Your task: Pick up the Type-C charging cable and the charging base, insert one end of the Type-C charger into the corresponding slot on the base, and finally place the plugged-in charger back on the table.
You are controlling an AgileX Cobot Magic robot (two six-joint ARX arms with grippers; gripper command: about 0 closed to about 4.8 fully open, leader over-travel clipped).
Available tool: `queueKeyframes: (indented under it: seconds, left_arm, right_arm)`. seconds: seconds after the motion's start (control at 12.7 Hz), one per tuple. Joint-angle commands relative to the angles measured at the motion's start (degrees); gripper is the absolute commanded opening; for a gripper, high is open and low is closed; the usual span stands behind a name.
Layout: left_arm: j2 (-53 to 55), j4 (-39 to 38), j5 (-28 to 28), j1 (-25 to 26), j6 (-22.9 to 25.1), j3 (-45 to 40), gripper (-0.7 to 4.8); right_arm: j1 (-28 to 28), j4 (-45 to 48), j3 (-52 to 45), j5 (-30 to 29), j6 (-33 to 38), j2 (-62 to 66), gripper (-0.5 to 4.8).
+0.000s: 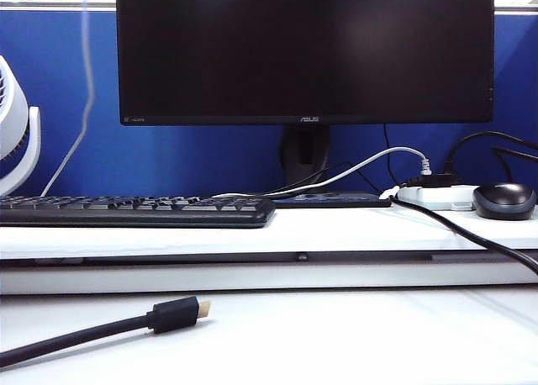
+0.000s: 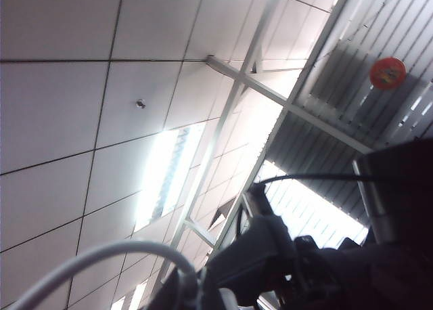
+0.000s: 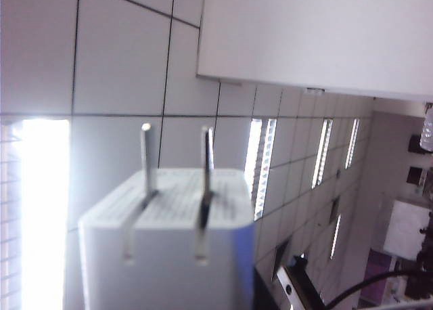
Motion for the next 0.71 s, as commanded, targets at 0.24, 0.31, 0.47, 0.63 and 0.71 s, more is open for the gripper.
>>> queueKeyframes:
  seconds: [0.24, 0.31, 0.47, 0.63, 0.71]
  left_arm:
    - [0.1, -0.8, 0.4, -0.5, 11.7, 0.2, -0.06]
    - [0.3, -1.2, 1.0, -0.5, 11.7, 0.2, -0.05]
    - [0.2, 1.4, 2.2, -0.5, 9.2, 0.2, -0.05]
    - [0.3, 3.0, -1.6, -0.4, 9.3, 0.2, -0.05]
    - [0.4, 2.8, -1.9, -0.4, 10.2, 0.2, -0.06]
  right_arm:
    - [0.3, 0.2, 0.3, 0.6, 1.4, -0.4, -0.02]
    - [0.3, -0.7, 0.3, 0.1, 1.5, -0.4, -0.01]
    - [0.3, -0.7, 0.3, -2.3, 1.9, -0.4, -0.01]
    - [0.2, -0.3, 0.3, -2.3, 1.9, -0.4, -0.01]
    - [0.2, -0.3, 0.3, -2.3, 1.9, -0.4, -0.01]
